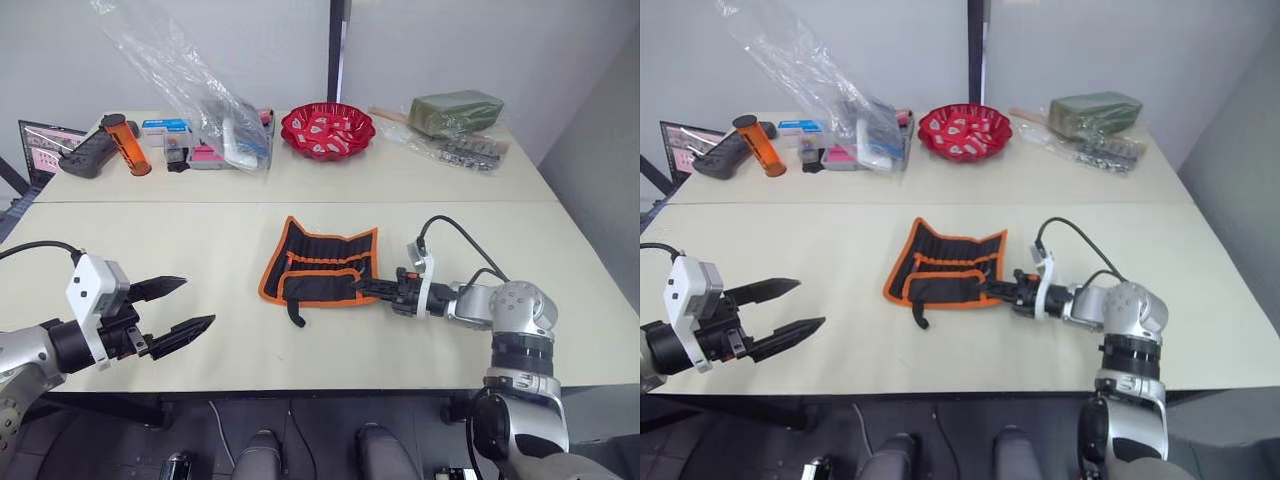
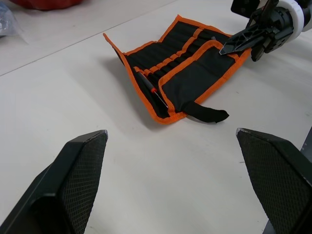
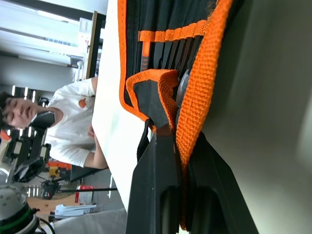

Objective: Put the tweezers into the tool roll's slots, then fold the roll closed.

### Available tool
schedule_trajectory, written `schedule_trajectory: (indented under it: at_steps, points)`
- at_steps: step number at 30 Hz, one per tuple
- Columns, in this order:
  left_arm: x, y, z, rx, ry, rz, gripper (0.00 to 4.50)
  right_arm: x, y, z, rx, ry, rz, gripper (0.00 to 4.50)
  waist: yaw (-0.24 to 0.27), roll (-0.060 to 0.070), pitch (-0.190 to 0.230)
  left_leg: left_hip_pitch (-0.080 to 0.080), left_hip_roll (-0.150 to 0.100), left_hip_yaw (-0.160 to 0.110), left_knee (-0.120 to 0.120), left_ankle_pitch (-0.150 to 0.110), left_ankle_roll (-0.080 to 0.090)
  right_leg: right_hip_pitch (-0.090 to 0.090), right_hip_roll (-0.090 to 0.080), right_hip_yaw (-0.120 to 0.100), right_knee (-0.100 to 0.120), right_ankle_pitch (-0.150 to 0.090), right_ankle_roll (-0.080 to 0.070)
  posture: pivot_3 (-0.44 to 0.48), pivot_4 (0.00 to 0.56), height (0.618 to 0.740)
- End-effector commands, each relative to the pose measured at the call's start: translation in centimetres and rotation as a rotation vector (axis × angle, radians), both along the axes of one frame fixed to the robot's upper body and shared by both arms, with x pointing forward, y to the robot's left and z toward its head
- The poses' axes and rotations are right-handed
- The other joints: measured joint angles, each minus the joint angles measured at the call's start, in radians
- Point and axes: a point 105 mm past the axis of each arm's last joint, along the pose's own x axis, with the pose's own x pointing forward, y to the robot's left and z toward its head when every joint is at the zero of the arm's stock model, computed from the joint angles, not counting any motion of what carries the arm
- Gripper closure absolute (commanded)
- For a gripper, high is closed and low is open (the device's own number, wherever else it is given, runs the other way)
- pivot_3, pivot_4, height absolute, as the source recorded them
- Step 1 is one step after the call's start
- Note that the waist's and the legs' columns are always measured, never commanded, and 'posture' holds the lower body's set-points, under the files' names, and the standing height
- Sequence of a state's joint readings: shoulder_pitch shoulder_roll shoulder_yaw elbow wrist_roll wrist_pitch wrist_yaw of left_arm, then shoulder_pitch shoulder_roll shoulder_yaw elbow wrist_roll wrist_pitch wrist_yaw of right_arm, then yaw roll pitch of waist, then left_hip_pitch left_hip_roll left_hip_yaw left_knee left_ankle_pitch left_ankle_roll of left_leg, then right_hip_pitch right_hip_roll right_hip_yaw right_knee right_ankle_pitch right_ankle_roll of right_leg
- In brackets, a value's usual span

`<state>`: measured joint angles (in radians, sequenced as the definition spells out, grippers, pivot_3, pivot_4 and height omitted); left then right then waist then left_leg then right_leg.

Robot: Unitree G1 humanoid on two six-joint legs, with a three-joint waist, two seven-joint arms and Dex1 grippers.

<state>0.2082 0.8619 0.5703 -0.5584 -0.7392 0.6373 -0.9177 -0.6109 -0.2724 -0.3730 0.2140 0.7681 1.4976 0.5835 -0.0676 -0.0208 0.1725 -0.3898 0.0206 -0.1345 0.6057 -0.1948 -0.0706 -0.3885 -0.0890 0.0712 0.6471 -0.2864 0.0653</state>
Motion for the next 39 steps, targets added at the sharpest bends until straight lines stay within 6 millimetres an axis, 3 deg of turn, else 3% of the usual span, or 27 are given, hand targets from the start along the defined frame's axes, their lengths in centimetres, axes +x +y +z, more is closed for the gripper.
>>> schedule_trajectory:
  at_steps: [1,3,9,15,21,27,32,39]
  points:
    - [-0.1,-1.0,0.5,0.004,-0.02,-0.04,0.0,-1.0,-1.3,-0.4,-0.088,0.001,0.026,4.49,0.006,0.0,0.0,0.0,0.0,0.0,0.0,0.0,0.0,0.0,0.0,0.0,0.0,0.0,0.0,0.0,0.15,0.74]
    - [0.3,-1.2,0.3,-0.007,-0.021,-0.045,0.0,-0.9,-2.4,-0.4,-0.123,0.003,0.01,4.49,0.014,0.0,0.0,0.0,-0.001,0.0,0.0,0.0,0.0,0.0,-0.001,0.0,0.0,0.0,0.0,0.0,0.15,0.74]
    - [1.4,-2.1,-0.1,-0.022,-0.031,-0.083,0.0,0.0,-4.5,0.6,-0.176,-0.015,-0.014,2.54,0.02,0.0,0.0,-0.001,-0.002,0.0,0.002,0.0,0.0,0.0,-0.001,0.0,-0.001,0.0,0.0,0.0,0.15,0.74]
    - [2.0,-2.5,-0.6,-0.034,-0.037,-0.096,0.0,0.4,-5.7,1.8,-0.142,-0.017,-0.04,2.54,0.015,0.0,0.001,-0.001,-0.001,0.001,0.001,0.0,0.0,0.0,-0.001,0.001,-0.001,0.0,0.0,0.0,0.15,0.74]
    - [2.4,-2.8,-1.0,-0.041,-0.046,-0.104,0.0,0.3,-5.0,1.5,-0.111,-0.005,-0.018,2.54,0.019,0.0,0.001,-0.001,-0.001,0.001,0.001,0.0,0.0,0.0,-0.001,0.001,-0.001,0.0,0.0,0.0,0.15,0.74]
    - [2.5,-2.5,-0.9,-0.034,-0.055,-0.1,0.0,0.8,-4.9,2.1,-0.084,-0.014,-0.027,4.34,0.019,0.001,0.001,-0.001,-0.002,0.001,0.001,0.0,0.0,0.0,-0.001,0.001,-0.001,0.0,0.0,0.0,0.15,0.74]
    - [2.5,-2.4,-1.0,-0.03,-0.058,-0.093,0.0,0.8,-4.5,2.3,-0.083,-0.026,-0.014,4.43,0.019,0.001,0.001,-0.001,-0.001,0.001,0.001,0.0,0.0,0.0,-0.001,0.0,-0.001,0.0,0.0,0.0,0.15,0.74]
    - [2.3,-2.4,-1.2,-0.032,-0.057,-0.086,0.0,1.0,-4.2,4.6,-0.11,-0.099,0.023,4.43,0.018,0.001,0.001,-0.001,-0.001,0.001,0.001,0.0,0.0,0.0,-0.001,0.001,-0.001,0.0,0.0,0.0,0.15,0.74]
